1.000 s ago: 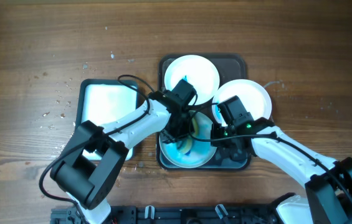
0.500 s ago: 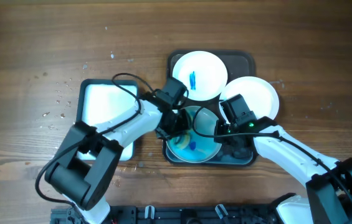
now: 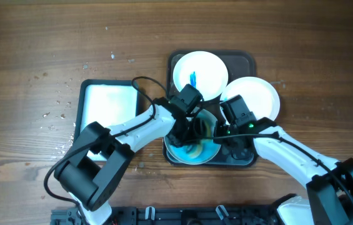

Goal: Clean dirty plates on tray and stack at the side
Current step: 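Scrub the held plate with the sponge in the left gripper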

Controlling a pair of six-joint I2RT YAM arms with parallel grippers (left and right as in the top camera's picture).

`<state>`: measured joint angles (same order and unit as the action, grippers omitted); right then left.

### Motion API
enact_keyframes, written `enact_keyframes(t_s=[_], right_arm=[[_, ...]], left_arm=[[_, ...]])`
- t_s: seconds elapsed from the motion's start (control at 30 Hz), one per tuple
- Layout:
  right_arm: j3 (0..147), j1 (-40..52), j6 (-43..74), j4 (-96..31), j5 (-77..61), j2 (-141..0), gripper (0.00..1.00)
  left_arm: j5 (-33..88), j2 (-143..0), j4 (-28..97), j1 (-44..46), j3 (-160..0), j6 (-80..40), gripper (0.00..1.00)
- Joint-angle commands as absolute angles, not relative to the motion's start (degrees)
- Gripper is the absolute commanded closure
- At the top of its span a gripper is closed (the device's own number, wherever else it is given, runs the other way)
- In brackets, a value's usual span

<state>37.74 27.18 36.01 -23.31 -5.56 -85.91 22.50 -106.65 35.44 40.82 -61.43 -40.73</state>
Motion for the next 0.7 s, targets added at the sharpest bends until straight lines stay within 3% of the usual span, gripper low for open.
enact_keyframes(t_s=[0.0, 0.1, 0.23, 0.47, 0.67], right_arm=[[38.17, 27.57, 37.58, -22.28, -6.46, -86.63, 0.96], [38.17, 27.57, 37.56, -22.28, -6.46, -86.63, 0.96], [38.17, 27.57, 37.54, -22.28, -6.44, -86.63, 0.96], [38.17, 27.57, 35.90, -22.74, -6.44, -86.65, 0.96], [38.11, 27.57, 34.46, -23.44, -6.44, -86.70, 0.96]], left_arm=[[1.76, -108.73, 48.60, 38.68, -60.12, -39.42, 0.96], [-6.59, -107.42, 50.94, 35.27, -60.14, -39.44, 0.96], [-6.81, -107.13, 46.74, 31.92, -60.14, -39.44, 0.96], [15.22, -107.85, 31.83, 32.77, -60.07, -41.17, 0.92], [22.24, -111.83, 23.46, 36.36, -60.05, -42.85, 0.92]])
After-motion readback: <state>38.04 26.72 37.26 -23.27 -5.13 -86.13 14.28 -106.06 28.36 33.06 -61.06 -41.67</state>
